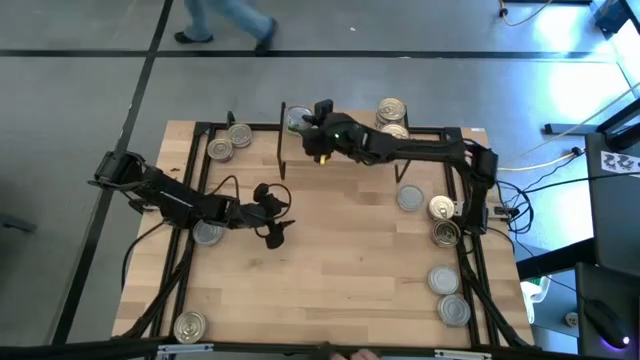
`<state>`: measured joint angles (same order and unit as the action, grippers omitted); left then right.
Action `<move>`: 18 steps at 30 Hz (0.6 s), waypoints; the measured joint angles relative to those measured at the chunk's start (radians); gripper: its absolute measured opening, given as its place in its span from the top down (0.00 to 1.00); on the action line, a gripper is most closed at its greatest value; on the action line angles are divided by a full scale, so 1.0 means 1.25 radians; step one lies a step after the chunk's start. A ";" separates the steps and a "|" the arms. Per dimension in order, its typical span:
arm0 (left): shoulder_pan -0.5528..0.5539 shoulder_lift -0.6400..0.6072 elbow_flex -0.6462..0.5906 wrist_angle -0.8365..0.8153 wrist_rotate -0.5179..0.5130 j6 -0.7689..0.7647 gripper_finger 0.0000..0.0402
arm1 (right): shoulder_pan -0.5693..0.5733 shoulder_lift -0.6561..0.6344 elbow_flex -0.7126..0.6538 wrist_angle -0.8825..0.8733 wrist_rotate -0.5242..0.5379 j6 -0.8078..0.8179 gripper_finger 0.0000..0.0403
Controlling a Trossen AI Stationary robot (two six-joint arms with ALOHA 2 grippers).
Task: Stack canned seafood by type on shelf
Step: Stack the green white tuna can on top of the other green white tuna can on the shelf
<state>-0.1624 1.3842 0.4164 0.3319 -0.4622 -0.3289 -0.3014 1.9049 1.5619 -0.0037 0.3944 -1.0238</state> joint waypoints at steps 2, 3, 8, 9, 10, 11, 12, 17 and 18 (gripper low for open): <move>0.005 0.000 0.000 -0.006 0.000 -0.002 0.35 | -0.016 0.024 0.026 -0.003 -0.005 0.000 0.65; 0.007 0.000 0.000 -0.008 0.000 -0.002 0.35 | -0.023 0.034 0.034 -0.002 -0.017 0.000 0.65; 0.013 0.000 0.000 -0.007 0.000 -0.001 0.35 | -0.045 0.060 0.050 -0.005 -0.054 0.000 0.65; 0.013 0.000 0.000 -0.008 0.000 -0.001 0.35 | -0.048 0.063 0.050 -0.006 -0.062 0.001 0.65; 0.012 0.000 0.000 -0.008 0.000 0.002 0.35 | -0.049 0.066 0.050 -0.010 -0.067 0.003 0.65; 0.013 0.000 0.000 -0.008 0.000 0.002 0.35 | -0.049 0.070 0.050 -0.012 -0.067 0.005 0.65; 0.013 0.000 0.000 -0.008 0.000 0.002 0.35 | -0.049 0.073 0.050 -0.013 -0.069 0.008 0.65; 0.013 0.000 0.000 -0.007 0.000 0.005 0.35 | -0.047 0.079 0.051 -0.002 -0.096 0.017 0.65; 0.013 0.000 0.000 -0.007 0.000 0.005 0.35 | -0.047 0.081 0.051 -0.002 -0.092 0.016 0.65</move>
<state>-0.1467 1.3838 0.4168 0.3229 -0.4622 -0.3225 -0.3607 2.0062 1.6253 -0.0056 0.2793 -1.0036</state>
